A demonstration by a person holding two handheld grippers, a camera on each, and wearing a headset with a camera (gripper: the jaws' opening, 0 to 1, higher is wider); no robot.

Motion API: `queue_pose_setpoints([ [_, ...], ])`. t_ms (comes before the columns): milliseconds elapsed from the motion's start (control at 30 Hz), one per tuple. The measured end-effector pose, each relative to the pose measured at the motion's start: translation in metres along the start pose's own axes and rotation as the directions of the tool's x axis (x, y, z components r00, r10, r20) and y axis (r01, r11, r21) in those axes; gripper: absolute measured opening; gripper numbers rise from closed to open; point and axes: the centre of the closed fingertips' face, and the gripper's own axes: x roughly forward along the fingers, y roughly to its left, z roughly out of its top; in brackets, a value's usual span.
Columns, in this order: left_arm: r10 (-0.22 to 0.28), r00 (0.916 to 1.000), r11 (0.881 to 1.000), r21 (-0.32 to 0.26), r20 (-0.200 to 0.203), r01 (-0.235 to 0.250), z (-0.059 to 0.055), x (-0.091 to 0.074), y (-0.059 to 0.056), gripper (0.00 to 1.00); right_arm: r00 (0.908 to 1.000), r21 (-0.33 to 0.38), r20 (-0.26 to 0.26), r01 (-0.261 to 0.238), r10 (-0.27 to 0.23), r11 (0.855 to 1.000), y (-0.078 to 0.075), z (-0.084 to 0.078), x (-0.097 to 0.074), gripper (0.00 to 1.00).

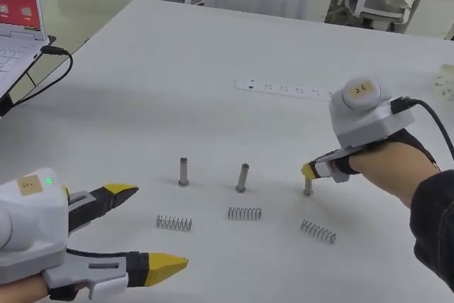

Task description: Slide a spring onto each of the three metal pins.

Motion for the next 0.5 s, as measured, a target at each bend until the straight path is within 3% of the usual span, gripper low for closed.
queue_pose_setpoints([
  [500, -0.007, 1.0000, 1.000, 0.012, -0.005, 0.007, 0.0023, 0.0004, -0.0045, 0.81, 0.9981, 0.050, 0.062, -0.006, 0.003, 0.999, 0.0000, -0.0056, -0.0061, 0.06],
])
